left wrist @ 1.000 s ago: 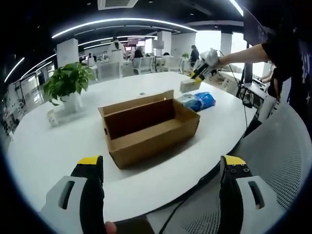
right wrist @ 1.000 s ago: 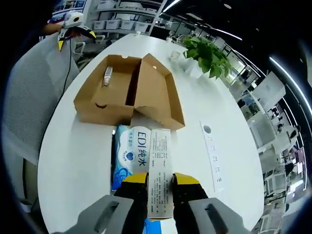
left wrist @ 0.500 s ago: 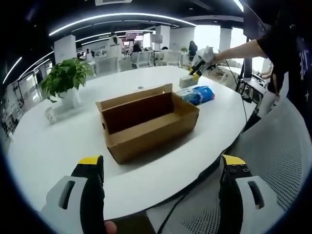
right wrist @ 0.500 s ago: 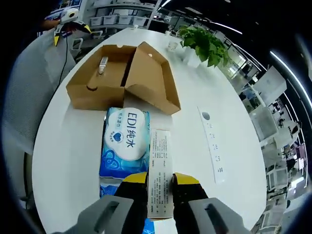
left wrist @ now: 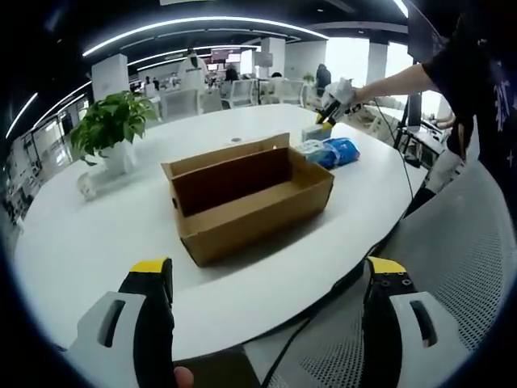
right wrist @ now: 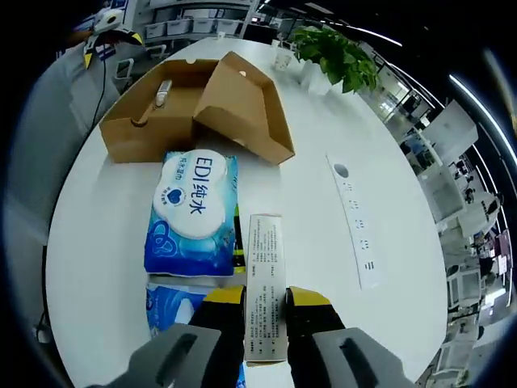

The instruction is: Operate the shoe box by opening the lid, removing the specified soft item, and placing it in the target area until the item is outside and the box remains undamaged.

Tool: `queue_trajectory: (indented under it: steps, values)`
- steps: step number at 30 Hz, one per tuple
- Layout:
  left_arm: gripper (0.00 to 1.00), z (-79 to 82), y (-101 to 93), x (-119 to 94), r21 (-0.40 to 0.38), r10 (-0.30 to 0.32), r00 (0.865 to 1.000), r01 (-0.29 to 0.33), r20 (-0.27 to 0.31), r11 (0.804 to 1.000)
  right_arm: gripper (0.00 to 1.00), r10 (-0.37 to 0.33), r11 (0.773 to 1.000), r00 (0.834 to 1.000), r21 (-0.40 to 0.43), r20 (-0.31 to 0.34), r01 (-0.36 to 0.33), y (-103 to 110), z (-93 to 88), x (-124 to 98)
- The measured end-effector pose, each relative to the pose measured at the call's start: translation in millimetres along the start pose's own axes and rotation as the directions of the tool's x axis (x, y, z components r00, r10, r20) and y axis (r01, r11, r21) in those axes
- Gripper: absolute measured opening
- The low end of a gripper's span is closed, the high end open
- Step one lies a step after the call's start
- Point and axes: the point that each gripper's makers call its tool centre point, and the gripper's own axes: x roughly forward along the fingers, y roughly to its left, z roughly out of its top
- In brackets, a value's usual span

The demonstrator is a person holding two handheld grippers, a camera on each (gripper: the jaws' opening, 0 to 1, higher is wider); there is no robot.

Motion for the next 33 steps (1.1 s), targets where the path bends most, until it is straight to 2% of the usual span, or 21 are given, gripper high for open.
queue_trajectory:
  steps: [13,23,29,33]
  values:
    - [0.96,-2.0,0.7,-0.2,-0.007,0.01,1.0,-0.01,-0.01,1.0,0.15,0.02,1.0,0.996,0.006,-0.089,-0.02,-0.9,-37.5,5.7]
    - [0.96,-2.8,0.1,0.4,-0.007,0.01,1.0,-0.01,-0.017,1.0,0.15,0.032,0.999,0.989,0.002,-0.143,-0.032,1.8,-53.0,5.4]
    - [0.96,-3.4,0.4,0.4,-0.006,0.012,1.0,-0.012,-0.022,1.0,0.15,0.044,0.998,0.975,-0.038,-0.219,-0.054,5.8,-72.2,4.9]
    - [0.96,-3.7,0.6,0.4,-0.007,0.011,1.0,-0.011,-0.023,1.0,0.15,0.041,0.998,0.975,-0.041,-0.219,-0.052,6.8,-72.6,4.8]
